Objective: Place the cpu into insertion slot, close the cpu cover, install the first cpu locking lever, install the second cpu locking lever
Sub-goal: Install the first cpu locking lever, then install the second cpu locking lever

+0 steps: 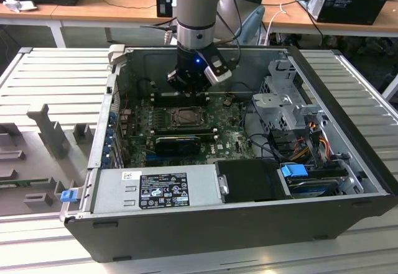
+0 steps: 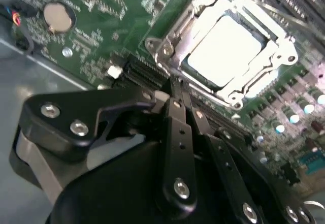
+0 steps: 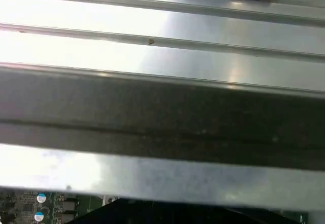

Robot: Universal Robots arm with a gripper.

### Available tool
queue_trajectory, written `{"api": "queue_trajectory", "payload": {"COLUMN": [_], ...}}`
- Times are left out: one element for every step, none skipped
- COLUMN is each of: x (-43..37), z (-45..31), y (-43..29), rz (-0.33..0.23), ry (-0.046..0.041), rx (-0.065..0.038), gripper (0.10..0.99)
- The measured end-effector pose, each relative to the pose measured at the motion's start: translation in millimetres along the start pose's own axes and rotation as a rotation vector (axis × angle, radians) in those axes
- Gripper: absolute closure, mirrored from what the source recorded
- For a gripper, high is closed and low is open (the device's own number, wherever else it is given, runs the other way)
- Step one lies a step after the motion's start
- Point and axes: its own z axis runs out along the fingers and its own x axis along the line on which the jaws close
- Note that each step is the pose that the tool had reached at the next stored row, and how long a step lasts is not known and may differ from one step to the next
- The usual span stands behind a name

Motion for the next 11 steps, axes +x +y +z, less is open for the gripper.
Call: {"api": "queue_trajectory", "payload": {"x": [0.1,0.2,0.2,0.3,0.3,0.3,0.4,0.4,0.5,0.5,0.6], "z": [0.0,-0.1,-0.2,-0.2,-0.2,-0.2,-0.3,-0.3,-0.4,-0.5,-0.5], "y": [-1.3,-1.9,-2.3,-2.9,-3.3,-3.6,-4.3,-4.8,-5.3,-6.1,-7.0], "rz": [0.0,0.0,0.0,0.0,0.0,0.0,0.0,0.0,0.0,0.0,0.0], "ry": [0.0,0.0,0.0,0.0,0.0,0.0,0.0,-0.0001,0.0,0.0,0.0], "rx": [0.0,0.0,0.0,0.0,0.0,0.0,0.0,0.0,0.0,0.0,0.0], "gripper": [0.98,0.98,0.98,0.98,0.98,0.98,0.98,0.98,0.98,0.98,0.98]}}
